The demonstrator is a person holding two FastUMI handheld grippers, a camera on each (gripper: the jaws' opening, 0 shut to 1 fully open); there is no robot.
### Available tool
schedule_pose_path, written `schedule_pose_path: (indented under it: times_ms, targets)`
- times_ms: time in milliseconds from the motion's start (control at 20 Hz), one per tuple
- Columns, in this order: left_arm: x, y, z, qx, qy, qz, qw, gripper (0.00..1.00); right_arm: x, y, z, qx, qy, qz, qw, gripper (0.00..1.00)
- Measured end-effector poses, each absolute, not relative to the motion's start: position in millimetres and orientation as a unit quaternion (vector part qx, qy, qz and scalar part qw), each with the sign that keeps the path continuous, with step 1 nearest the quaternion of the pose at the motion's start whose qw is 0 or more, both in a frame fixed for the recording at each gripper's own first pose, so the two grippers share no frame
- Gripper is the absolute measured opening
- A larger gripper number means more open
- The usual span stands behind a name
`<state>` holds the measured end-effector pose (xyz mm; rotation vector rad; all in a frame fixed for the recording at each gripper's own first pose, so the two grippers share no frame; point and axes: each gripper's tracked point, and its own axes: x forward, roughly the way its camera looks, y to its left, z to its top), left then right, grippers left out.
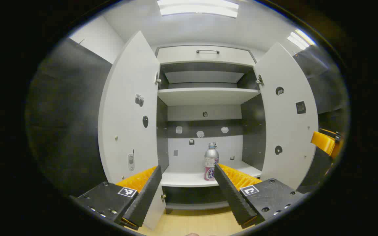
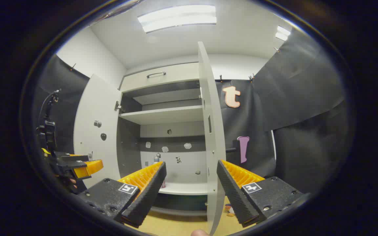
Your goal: Grasp the bottle in the cabinet with the left hand and place it on the coaster, then close the right door with the right hand and the left door with the left hand.
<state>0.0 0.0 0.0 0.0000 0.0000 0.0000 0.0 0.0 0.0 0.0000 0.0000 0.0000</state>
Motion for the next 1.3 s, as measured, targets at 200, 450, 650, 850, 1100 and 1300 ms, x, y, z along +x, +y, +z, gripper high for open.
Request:
schedule_pose_path:
  times_ms: [200,450,650,850,1100,1300]
  targets:
    - [3,-3,1,-0.003,-0.003,-0.003,1.000,1.00,-2,-1,-3,0.001,0.010,0.001,1.000,1.00]
    - [18,-17,7,0.000,-0.011,-0.015,1.000,1.00,-8,-13,0,-0.005,0.011,-0.013,1.000,1.00]
    - [36,-28,10,0.008,-0.017,-0.027,0.999,1.00,-16,-32,3,-0.005,0.008,-0.040,0.999,1.00]
    - [60,-40,9,0.012,-0.018,-0.043,0.999,1.00,-26,-51,4,-0.012,0.005,-0.071,0.997,1.00]
    - [96,-62,-1,0.008,-0.014,-0.071,0.997,1.00,-42,-75,3,-0.018,0.009,-0.113,0.993,1.00]
    - [131,-80,-19,0.012,-0.004,-0.087,0.996,0.98,-61,-98,1,-0.028,0.010,-0.157,0.987,0.99]
